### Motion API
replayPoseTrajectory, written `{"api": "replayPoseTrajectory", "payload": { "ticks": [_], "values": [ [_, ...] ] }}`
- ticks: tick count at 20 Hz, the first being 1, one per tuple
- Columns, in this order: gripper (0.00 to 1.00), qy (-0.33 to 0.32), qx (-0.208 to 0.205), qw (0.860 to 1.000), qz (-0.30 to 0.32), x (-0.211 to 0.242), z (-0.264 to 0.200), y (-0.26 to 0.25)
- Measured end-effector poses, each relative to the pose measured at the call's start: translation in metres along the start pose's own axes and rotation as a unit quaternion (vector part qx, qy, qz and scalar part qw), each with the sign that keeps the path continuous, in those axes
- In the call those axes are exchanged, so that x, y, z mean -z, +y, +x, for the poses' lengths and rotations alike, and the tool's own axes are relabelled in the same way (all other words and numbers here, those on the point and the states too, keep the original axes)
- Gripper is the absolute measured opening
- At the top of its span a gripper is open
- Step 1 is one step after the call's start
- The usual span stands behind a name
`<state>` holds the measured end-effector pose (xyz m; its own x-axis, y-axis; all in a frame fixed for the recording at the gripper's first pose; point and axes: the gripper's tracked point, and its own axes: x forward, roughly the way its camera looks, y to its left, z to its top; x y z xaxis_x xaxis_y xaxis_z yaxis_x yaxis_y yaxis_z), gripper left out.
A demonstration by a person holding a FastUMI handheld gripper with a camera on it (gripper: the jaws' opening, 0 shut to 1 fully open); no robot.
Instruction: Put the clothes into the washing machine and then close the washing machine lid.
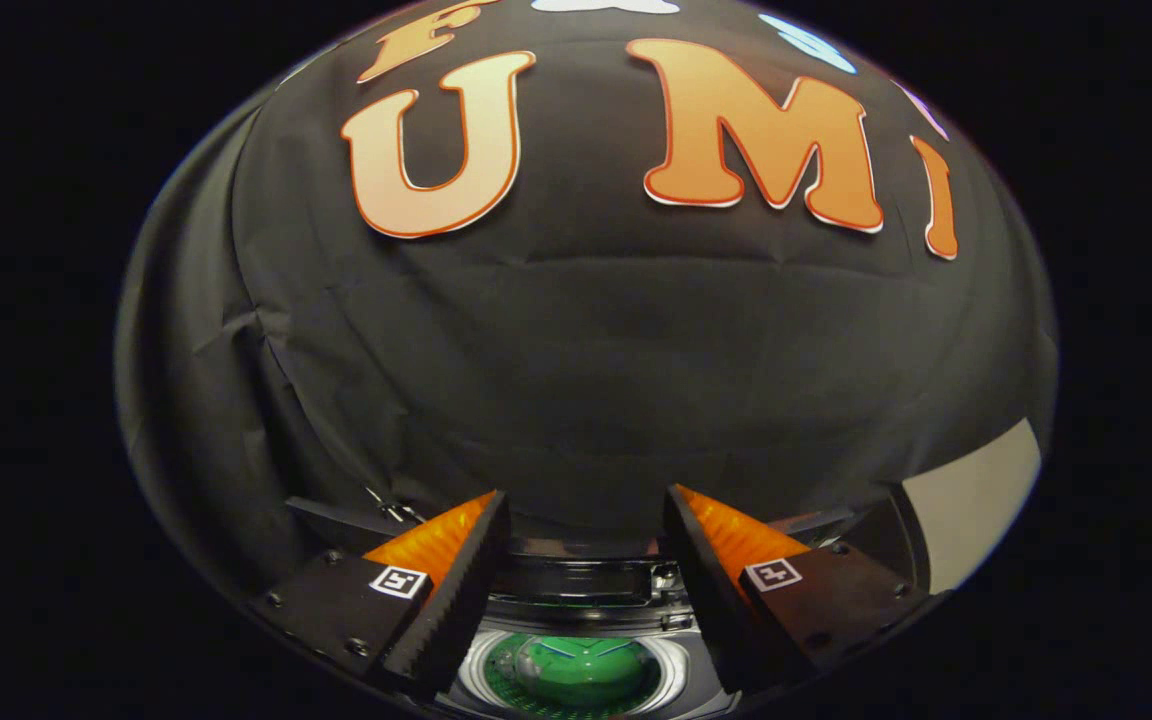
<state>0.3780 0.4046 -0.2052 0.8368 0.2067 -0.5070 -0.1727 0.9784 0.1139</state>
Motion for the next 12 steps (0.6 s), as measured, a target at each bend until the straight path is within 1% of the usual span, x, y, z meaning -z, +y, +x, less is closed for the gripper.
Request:
{"api": "replayPoseTrajectory", "payload": {
  "ticks": [4, 7, 12],
  "values": [
    [1.0, -0.006, 0.004, 1.0, -0.012, 0.004, -0.006, -0.001],
    [1.0, -0.014, 0.003, 1.0, -0.009, 0.007, -0.013, 0.0],
    [0.99, -0.02, 0.0, 1.0, -0.012, 0.022, -0.044, 0.0]
  ]
}}
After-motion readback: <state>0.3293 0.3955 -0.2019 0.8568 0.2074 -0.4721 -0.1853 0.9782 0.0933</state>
